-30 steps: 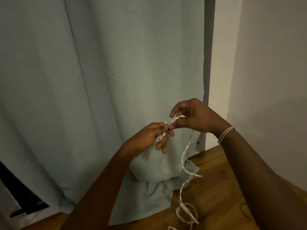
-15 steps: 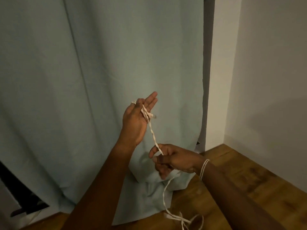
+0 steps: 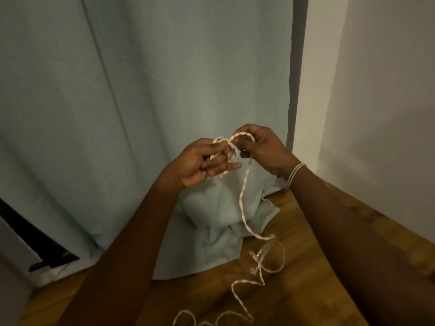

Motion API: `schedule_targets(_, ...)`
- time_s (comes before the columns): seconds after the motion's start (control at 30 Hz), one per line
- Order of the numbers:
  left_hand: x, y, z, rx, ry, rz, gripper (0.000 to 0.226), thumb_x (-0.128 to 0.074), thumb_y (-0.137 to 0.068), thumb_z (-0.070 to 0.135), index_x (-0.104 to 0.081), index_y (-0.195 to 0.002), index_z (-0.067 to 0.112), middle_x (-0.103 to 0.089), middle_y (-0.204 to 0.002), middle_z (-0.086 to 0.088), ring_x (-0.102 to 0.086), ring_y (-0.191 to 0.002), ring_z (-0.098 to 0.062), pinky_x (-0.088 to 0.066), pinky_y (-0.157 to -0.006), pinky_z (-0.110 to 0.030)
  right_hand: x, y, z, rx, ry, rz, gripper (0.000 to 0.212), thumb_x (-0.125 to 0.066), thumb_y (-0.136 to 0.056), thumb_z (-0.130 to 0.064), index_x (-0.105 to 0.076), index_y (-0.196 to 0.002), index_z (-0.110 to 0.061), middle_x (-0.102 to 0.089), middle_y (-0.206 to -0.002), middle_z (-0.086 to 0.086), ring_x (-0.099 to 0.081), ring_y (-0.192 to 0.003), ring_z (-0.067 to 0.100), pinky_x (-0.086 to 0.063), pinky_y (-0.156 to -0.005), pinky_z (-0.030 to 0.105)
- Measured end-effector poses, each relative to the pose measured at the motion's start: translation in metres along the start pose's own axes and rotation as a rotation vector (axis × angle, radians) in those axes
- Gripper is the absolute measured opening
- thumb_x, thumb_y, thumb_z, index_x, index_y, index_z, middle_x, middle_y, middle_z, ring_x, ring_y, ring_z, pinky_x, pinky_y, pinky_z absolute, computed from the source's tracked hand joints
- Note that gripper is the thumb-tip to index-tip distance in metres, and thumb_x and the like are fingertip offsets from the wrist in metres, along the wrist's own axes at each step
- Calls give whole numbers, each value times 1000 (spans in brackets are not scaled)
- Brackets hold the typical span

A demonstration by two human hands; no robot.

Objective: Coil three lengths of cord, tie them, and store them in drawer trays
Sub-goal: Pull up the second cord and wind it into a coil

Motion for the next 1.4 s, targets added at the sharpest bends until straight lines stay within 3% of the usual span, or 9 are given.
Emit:
schedule_targets(0.2,5,-9,16,-177,371,257,35,-35,-103,21,-54,-76,9,-52,-45,0,-60,-51,-14,-57,-85,-36,-51,62,80,-317,-42,-388,10,-58,-93,4,-64,-98,-1,-70,-87,18,-69,-79,24,-57,-78,38)
schedule_targets(0.3,21,-11,15,-257,463,350,38,-33,-104,24,-53,-75,12,-76,-92,-15,-73,-88,-27,-54,-91,-39,-66,90,107,-438,21,-412,10,-57,-94,-1,-66,-96,1,-67,-72,15,-67,-64,19,-58,-68,32)
schedule_targets(0.4,35,-12,-4,-271,349,542,36,-31,-105,24,-43,-71,19,-64,-125,-20,-66,-110,-30,-48,-85,-36,-76,92,105,-333,183,-365,22,-66,-92,-27,-67,-75,-14,-56,-54,4,-54,-47,13,-50,-53,28)
schedule_targets(0.57,45,-8,-29,-293,141,660,28,-37,-105,21,-42,-77,20,-61,-131,-21,-59,-123,-30,-39,-109,-41,-69,74,116,-201,637,-397,32,-56,-93,-45,-56,-66,-29,-56,-66,-9,-53,-65,10,-47,-72,33)
schedule_targets(0.67,33,-9,-27,-325,48,595,23,-35,-105,22,-42,-84,16,-63,-128,-20,-60,-122,-29,-39,-111,-43,-47,67,143,-276,802,-487,10,-56,-92,-21,-63,-87,-17,-66,-93,4,-56,-83,15,-43,-79,28)
schedule_targets(0.8,14,-10,-21,-344,112,420,30,-32,-106,23,-44,-79,17,-58,-132,-25,-57,-124,-34,-49,-92,-35,-20,70,172,-343,854,-511,28,-56,-84,0,-68,-107,-11,-66,-114,8,-58,-104,19,-40,-91,23)
schedule_targets(1.03,7,-3,-27,-195,182,268,52,-27,-105,29,-70,-76,22,-59,-132,-19,-57,-125,-30,-37,-104,-37,-4,88,203,-307,979,-161,21,-60,-91,-3,-73,-108,-8,-70,-105,11,-64,-101,25,-40,-82,17)
schedule_targets(1.2,12,-3,-41,-121,220,163,22,-30,-104,28,-43,-101,10,-67,-123,-18,-62,-119,-32,-45,-103,-37,-17,106,207,-229,1197,-198,16,-52,-92,-8,-63,-103,-10,-65,-96,9,-64,-91,25,-36,-67,26)
schedule_targets(1.4,7,5,-41,-113,164,137,32,-27,-104,25,-46,-82,12,-73,-110,-15,-69,-107,-29,-46,-88,-37,-25,117,217,-111,1473,-251,37,-90,-38,-6,-63,-62,-18,-57,-58,2,-57,-45,20,-38,-37,24)
Point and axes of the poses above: each hand's wrist, its own y-axis away from the middle knuckle, its own x-axis out of the back of the hand, z = x × y, the point moved 3 cm from there along -y, towards the middle knuckle
